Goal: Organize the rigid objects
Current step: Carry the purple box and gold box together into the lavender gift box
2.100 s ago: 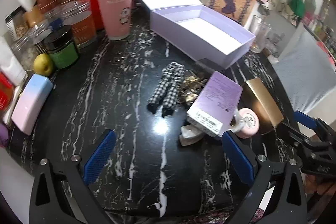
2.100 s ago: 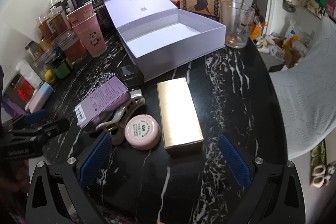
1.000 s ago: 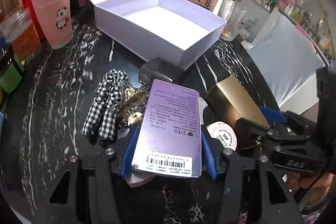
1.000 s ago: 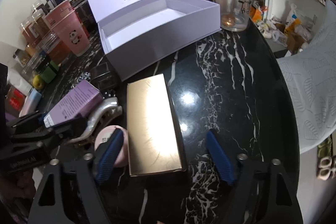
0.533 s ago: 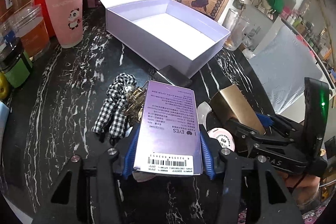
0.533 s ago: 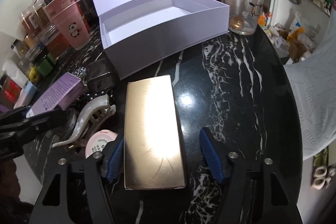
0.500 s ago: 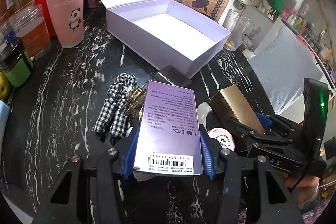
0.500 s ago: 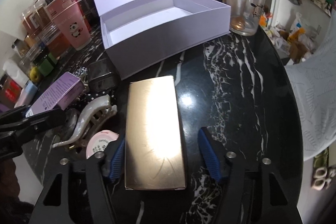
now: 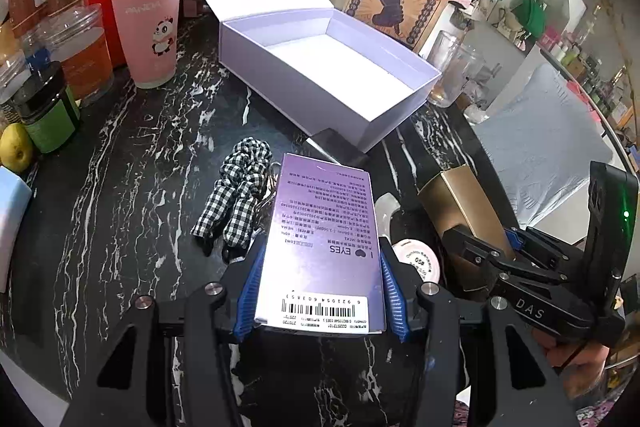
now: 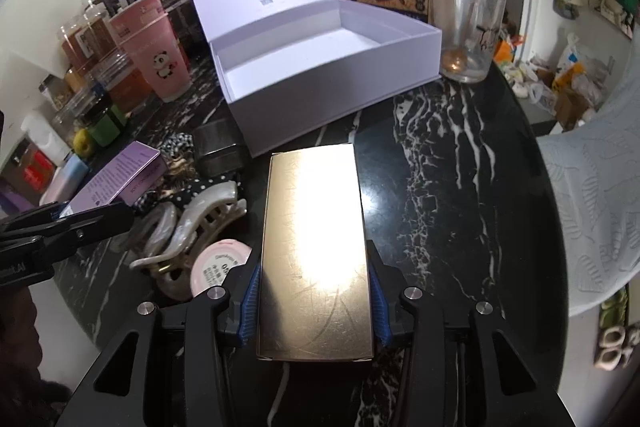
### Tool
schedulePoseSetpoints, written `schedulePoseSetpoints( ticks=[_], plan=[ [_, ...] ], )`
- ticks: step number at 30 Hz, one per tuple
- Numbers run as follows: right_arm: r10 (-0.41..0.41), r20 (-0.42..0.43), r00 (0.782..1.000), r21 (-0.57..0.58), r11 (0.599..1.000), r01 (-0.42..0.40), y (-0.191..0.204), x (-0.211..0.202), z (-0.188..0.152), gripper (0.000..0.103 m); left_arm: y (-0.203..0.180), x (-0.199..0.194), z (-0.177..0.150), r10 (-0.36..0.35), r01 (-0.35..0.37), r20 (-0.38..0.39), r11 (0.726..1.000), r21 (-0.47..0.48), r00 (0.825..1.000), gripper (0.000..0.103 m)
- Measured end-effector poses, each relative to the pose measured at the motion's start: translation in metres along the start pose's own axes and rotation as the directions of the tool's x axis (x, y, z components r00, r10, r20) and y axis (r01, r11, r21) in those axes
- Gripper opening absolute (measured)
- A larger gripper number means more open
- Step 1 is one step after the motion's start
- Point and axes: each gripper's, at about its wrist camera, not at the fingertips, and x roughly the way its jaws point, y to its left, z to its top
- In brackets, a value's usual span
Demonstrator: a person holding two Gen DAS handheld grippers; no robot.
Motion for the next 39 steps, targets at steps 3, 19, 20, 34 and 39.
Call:
schedulePoseSetpoints(
  ticks=[3,19,20,34,39],
  plan=[
    [0.014,0.013,1.000,-0.006,1.000,-0.014,0.005,-0.007,-0.001,0.044,-0.001,-0.005,0.000,0.000,0.000,0.013,1.000,-0.002,1.000,0.052],
    [0.089,0.052,0.995,-0.041,0.995,-0.087,0.028,-0.027,0.002,0.044,-0.004,-0.025,0.007,-0.005,0.004,0.060,1.000,0.017,0.998,0.052],
    [0.094,0.056,0.994,-0.046,0.995,-0.091,0.029,-0.028,0.003,0.044,-0.004,-0.024,0.008,-0.005,0.004,0.060,1.000,0.017,0.998,0.052],
    [0.104,0.095,0.990,-0.114,0.989,-0.093,0.034,-0.034,0.031,0.044,-0.012,-0.021,0.034,-0.003,-0.002,0.094,0.999,0.050,0.996,0.052],
    [0.113,0.110,0.987,-0.133,0.986,-0.099,0.034,-0.036,0.045,0.044,-0.015,-0.021,0.044,0.002,-0.008,0.106,0.998,0.061,0.994,0.052]
  ],
)
